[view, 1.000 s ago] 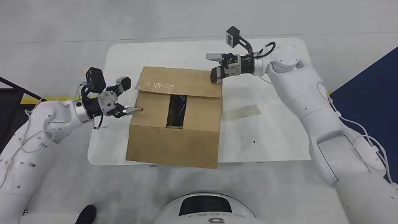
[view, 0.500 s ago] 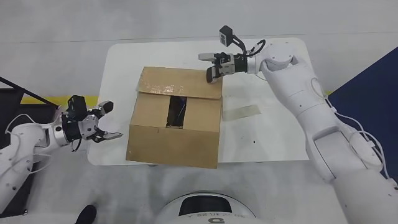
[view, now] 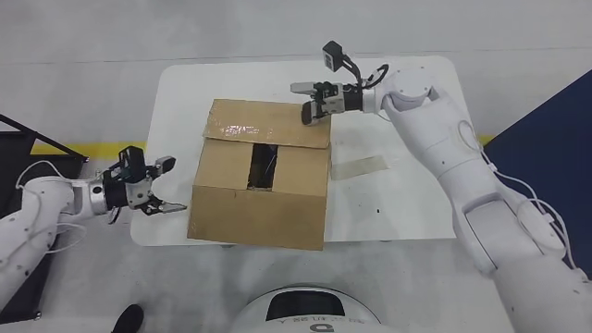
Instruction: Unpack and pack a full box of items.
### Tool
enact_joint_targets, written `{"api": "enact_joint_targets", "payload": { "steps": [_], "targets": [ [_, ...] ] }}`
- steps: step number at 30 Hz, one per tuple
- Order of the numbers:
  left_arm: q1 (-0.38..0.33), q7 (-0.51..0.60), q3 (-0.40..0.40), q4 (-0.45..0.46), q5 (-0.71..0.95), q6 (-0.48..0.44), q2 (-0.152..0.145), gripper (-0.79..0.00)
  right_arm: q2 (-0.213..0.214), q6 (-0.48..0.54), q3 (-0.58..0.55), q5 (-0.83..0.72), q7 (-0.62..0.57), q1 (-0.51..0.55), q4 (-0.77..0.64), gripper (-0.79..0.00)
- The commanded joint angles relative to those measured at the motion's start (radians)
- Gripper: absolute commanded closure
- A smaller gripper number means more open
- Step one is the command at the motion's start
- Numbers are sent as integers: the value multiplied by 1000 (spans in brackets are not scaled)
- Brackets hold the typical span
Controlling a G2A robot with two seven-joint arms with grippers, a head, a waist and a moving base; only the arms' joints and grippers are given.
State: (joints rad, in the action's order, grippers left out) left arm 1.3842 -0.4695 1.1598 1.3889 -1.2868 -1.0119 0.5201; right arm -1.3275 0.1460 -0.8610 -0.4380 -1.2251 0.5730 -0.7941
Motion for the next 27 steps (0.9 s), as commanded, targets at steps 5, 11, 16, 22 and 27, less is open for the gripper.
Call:
{"api": "enact_joint_targets", "payload": {
  "steps": [5, 11, 16, 22, 27],
  "targets": [
    [-67, 175, -53, 17, 33, 55, 32, -785, 8, -6, -15, 17, 26, 26, -28, -785],
    [-100, 189, -101, 23, 78, 23, 60, -785, 18, -4, -39, 23, 32, 50, -46, -785],
    [-99, 10, -94, 5, 120, 0, 66, -785, 26, 4, -59, 22, 29, 67, -60, -785],
    [-106, -162, -75, -30, 117, 0, 56, -785, 37, 53, -102, -7, 40, 96, -91, -785],
    [-168, -123, -82, -51, 220, 15, 77, -785, 51, 189, -217, -176, 106, 169, -131, -785]
  ]
}}
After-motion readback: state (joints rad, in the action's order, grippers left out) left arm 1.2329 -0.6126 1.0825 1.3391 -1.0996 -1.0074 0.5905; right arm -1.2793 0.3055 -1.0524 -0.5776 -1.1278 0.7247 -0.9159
